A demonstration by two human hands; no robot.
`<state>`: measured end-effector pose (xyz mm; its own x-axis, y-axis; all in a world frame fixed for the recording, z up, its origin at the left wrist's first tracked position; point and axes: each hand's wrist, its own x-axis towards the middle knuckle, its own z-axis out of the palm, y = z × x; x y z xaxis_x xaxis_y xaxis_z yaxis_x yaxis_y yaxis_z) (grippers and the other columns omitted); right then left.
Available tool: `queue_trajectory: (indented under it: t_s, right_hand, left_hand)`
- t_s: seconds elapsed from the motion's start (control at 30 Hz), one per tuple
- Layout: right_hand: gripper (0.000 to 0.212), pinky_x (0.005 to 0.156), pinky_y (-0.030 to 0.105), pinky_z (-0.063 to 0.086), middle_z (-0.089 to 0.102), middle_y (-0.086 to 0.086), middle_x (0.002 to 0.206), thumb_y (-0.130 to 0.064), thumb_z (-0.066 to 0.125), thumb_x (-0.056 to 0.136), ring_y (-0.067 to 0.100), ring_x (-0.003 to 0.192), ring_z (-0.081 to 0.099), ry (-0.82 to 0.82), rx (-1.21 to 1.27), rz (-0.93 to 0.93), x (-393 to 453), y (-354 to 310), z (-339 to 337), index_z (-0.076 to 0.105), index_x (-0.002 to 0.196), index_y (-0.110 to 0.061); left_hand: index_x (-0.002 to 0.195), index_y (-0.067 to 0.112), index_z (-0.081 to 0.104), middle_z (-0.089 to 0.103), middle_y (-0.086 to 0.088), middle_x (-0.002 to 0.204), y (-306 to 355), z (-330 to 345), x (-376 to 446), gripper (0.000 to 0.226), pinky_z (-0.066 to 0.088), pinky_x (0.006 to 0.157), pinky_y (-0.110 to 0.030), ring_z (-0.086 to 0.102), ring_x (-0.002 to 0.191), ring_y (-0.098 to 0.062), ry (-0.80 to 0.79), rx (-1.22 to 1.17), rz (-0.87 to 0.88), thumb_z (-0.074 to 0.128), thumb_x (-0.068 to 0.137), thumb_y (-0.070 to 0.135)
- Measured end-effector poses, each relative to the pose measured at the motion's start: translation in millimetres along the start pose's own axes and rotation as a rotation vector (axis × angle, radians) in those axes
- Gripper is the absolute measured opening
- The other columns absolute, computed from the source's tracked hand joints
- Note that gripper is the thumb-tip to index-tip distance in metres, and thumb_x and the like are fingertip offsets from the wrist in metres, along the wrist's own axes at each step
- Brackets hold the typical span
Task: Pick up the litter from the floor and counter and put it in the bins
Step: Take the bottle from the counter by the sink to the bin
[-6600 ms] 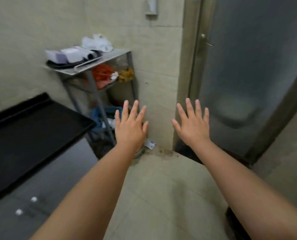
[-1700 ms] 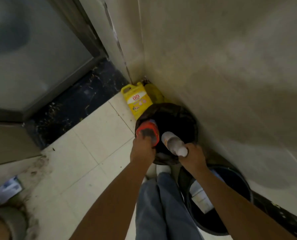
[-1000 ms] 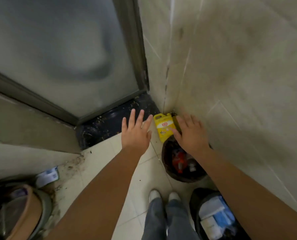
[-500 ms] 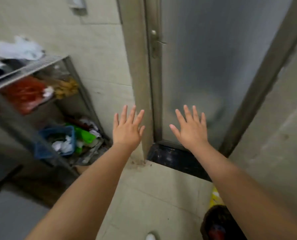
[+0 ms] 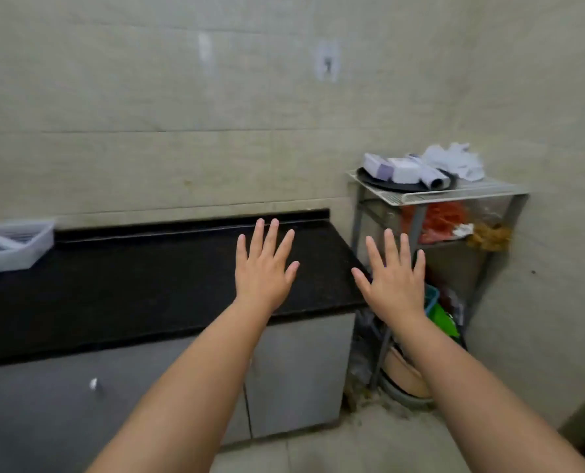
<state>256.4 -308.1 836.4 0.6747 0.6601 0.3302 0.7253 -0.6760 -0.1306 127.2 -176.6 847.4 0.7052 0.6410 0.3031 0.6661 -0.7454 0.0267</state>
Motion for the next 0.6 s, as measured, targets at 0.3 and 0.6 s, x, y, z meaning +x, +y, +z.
queue_trajectory:
  t_s: [0.3,0.6]
  right_hand:
    - [0.062,0.12,0.05,0.002,-0.002,0.009,0.16,-0.049,0.03,0.095,0.028,0.148,-0.005,-0.072,0.166,-0.443,39.8,-370.3,61.5,0.008,0.149,-0.025]
    - [0.059,0.12,0.049,0.003,-0.002,0.008,0.16,-0.048,0.027,0.096,0.028,0.148,-0.006,-0.286,0.224,-0.817,25.6,-621.3,137.6,0.009,0.148,-0.025]
  left_hand:
    - [0.151,0.027,-0.003,-0.013,-0.003,0.161,-351.9,-33.5,-58.1,0.058,-0.003,0.121,-0.046,-0.015,0.149,-0.022,-0.023,0.21,-0.473,0.021,0.102,0.043]
    - [0.152,0.027,0.001,-0.007,-0.004,0.162,-564.8,-17.2,-133.5,0.057,0.0,0.121,-0.046,-0.012,0.149,-0.023,-0.132,0.224,-0.892,0.023,0.101,0.042]
